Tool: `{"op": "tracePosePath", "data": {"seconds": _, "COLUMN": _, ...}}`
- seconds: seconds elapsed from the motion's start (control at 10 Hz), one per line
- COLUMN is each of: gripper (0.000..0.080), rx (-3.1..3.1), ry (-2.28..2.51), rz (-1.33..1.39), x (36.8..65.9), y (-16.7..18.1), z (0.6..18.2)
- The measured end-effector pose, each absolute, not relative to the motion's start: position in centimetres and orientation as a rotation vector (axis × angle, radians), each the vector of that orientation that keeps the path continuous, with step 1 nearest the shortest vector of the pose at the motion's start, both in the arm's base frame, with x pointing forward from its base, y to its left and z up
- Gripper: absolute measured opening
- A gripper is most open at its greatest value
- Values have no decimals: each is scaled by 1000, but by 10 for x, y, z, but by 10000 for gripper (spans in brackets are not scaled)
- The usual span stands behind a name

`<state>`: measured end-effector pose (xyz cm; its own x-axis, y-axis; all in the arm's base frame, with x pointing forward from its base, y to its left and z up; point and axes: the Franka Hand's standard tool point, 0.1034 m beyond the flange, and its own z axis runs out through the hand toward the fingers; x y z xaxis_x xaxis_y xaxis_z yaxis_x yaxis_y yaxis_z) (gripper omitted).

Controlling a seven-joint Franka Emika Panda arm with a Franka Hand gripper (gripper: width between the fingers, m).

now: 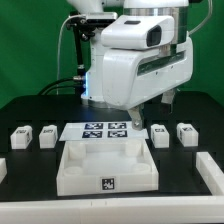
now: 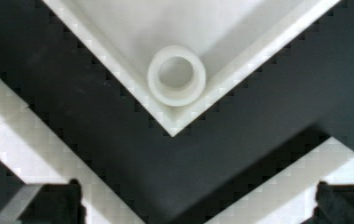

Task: Assemble one leg

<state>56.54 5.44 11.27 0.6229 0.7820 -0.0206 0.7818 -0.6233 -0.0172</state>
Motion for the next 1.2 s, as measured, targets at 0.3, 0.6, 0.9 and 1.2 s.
{"op": "tracePosePath", "data": {"seconds": 0.3, "gripper": 650, "rx": -2824, "ry": -1361, "rz": 41, "x": 565, "y": 54, "z": 113}}
{"op": "tracePosePath", "data": {"seconds": 0.6, "gripper": 650, "rx": -2824, "ry": -1360, "rz": 42, "x": 565, "y": 54, "z": 112}}
{"op": "tracePosePath", "data": {"seconds": 0.9, "gripper": 650, "rx": -2818, "ry": -1370, "rz": 43, "x": 565, "y": 54, "z": 112}}
{"op": "tracePosePath", "data": {"seconds": 1.2, "gripper": 650, "rx": -2704, "ry": -1602, "rz": 13, "x": 514, "y": 42, "z": 97}}
